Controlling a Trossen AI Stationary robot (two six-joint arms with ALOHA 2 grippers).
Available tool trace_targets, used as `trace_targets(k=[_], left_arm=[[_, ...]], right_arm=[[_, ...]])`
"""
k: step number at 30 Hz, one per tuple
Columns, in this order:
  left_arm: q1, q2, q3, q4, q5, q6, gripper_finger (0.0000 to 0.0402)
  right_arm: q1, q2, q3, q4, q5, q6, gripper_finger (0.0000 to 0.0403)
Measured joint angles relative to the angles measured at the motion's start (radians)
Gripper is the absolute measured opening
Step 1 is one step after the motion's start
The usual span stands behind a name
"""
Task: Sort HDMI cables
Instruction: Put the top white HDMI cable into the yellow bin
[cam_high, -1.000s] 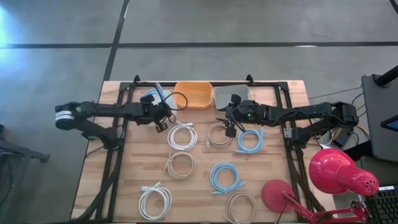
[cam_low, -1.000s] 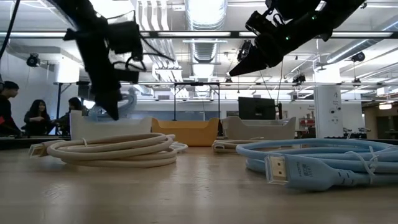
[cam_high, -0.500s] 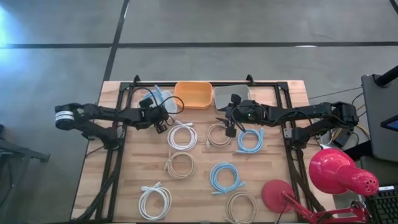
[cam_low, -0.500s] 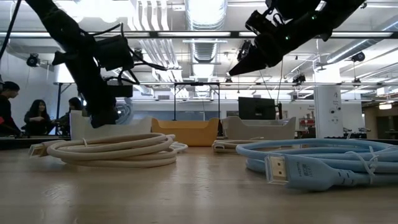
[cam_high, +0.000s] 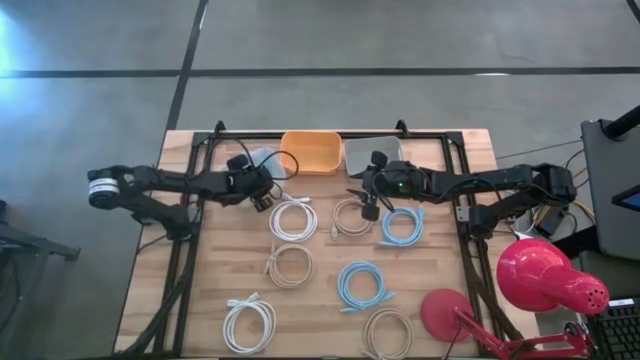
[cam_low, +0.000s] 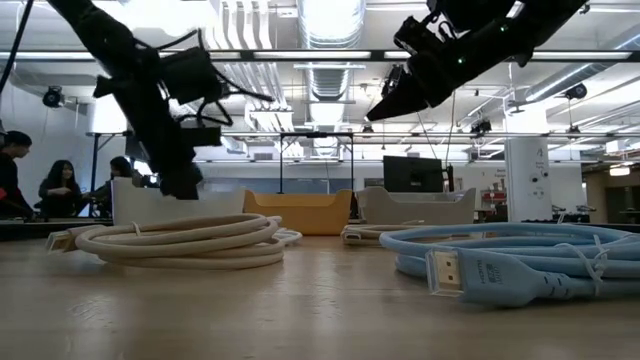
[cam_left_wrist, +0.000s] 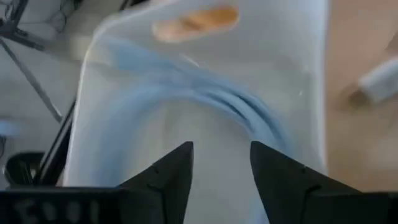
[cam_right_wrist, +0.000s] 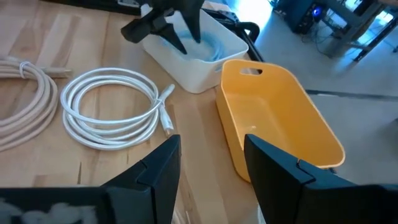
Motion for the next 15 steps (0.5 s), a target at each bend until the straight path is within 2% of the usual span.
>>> trace_targets(k=[10,12,15], left_arm=[[-0.008,0.0,0.16,-0.07,0.009,0.055,0.0193],[-0.016,0.0,0.19,-0.075,0.032,0.055,0.0192],[-0.03,0.0,0.224,-0.073,0.126,0.066,0.0191]], right_arm=[[-0.002,0.037,0.0,-0.001,0.0,0.015,0.0178],[-0.002,0.037,0.0,-0.001,0.0,0.021,0.0178],[-0.002,0.037,0.0,-0.002,-0.003,0.034,0.0178]])
